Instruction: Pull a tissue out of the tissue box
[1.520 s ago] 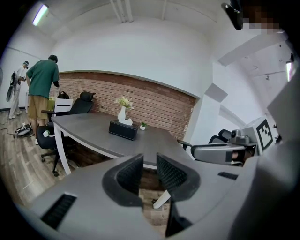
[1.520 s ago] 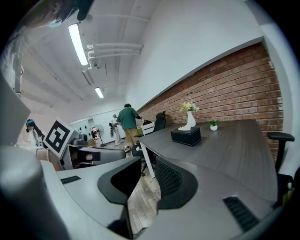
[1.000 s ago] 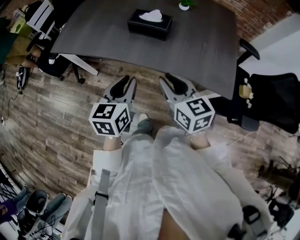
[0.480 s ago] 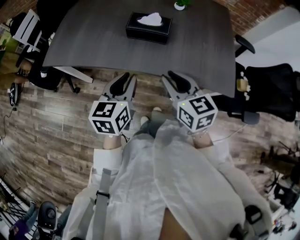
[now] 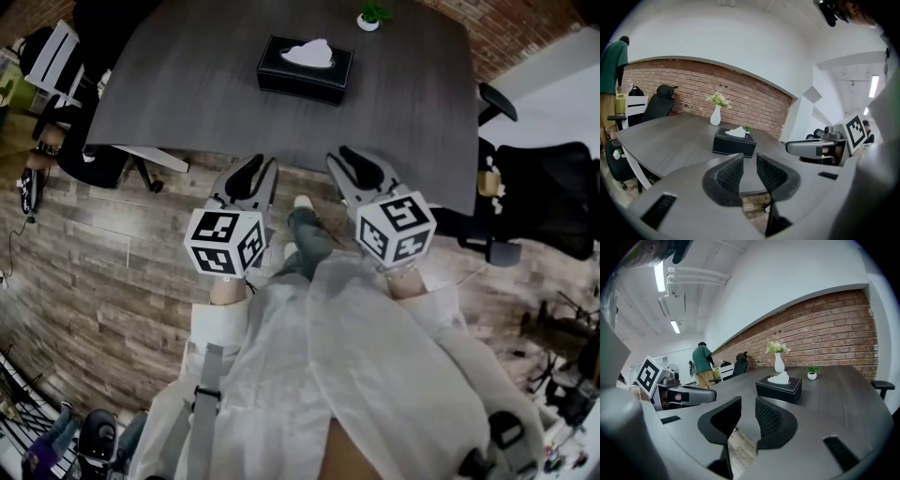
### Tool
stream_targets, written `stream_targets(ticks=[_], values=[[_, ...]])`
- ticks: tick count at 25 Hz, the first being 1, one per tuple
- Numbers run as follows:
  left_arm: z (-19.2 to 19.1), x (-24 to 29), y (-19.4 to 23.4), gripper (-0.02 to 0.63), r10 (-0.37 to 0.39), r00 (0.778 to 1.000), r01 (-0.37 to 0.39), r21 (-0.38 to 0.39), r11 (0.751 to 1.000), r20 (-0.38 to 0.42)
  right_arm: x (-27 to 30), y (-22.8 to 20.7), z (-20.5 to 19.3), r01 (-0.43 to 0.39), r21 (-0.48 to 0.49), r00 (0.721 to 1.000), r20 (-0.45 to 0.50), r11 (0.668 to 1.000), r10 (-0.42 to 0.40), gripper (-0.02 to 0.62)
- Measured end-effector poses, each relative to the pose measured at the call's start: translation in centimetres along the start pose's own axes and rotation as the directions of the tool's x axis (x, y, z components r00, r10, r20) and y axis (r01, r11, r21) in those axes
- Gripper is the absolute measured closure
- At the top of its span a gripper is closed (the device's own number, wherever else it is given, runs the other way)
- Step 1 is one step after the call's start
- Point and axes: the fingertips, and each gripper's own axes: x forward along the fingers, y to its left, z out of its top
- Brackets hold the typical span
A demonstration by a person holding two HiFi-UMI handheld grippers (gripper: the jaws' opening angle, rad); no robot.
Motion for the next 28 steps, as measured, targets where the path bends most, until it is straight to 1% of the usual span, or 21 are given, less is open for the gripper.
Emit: stream_targets(ticks=[4,7,10,15,17,22,25,28], values=[[2.2,2.7,1.3,0.537,0.006,1.0,-0.006,0.022,1.0,-0.003,2.8,-1.5,1.5,-0.027,0.003,1.0,0.009,1.0,0.026,0.52],[3.9,5.4,2.1,0.536,-0.008,1.0,0.009,0.05,0.999,-0.018,5.1,-3.1,2.8,-0.042,0.012,0.999,0.017,0.999,0.042,0.52],[5.4,8.0,2.6,0.536,-0.017,1.0,0.018,0.053,0.998,-0.016,7.0,-4.6,3.5,-0.064,0.02,0.998,0.015,0.998,0.064,0.52],[8.7,11.9,3.2,0.531,-0.008,1.0,0.008,0.081,0.997,0.005,9.4,-7.1,6.1,-0.111,-0.015,0.993,0.039,0.994,0.112,0.52],[9.6,13.0,3.3,0.531,-0.006,1.0,0.006,0.089,0.996,0.006,9.9,-8.1,6.9,-0.117,-0.015,0.992,0.049,0.993,0.117,0.52],[10.2,15.2,3.2,0.528,-0.019,1.0,0.02,0.099,0.995,-0.018,10.4,-10.1,7.0,-0.109,0.016,0.993,0.045,0.994,0.108,0.52],[10.2,16.4,2.9,0.526,-0.037,0.998,0.042,0.113,0.993,-0.044,10.4,-11.0,7.0,-0.11,0.033,0.993,0.05,0.993,0.108,0.52],[10.3,17.2,2.8,0.526,-0.058,0.996,0.066,0.127,0.99,-0.064,10.7,-11.4,6.7,-0.114,0.043,0.993,0.035,0.993,0.112,0.52]])
